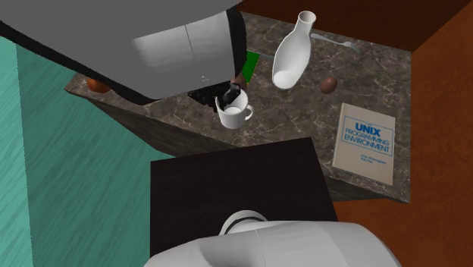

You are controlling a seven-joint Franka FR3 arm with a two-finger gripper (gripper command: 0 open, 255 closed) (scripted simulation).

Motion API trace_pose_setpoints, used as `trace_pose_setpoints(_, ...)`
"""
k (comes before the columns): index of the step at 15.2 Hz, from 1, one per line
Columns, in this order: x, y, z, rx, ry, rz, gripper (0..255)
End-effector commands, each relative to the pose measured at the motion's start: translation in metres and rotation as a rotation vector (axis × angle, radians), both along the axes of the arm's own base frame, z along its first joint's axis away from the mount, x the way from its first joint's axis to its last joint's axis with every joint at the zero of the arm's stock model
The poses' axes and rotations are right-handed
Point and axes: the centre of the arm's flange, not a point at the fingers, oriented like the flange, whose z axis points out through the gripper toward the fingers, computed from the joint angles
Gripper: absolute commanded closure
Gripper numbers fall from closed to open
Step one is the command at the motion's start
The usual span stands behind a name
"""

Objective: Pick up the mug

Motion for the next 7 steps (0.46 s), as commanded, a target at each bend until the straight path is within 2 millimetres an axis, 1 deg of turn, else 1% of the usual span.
trace_pose_setpoints(1, 0.0, 0.0, 0.011, 0.0, 0.0, 0.0, 255)
trace_pose_setpoints(5, 0.0, 0.0, 0.032, 0.0, 0.0, 0.0, 255)
trace_pose_setpoints(7, 0.0, 0.0, 0.033, 0.0, 0.0, 0.0, 255)
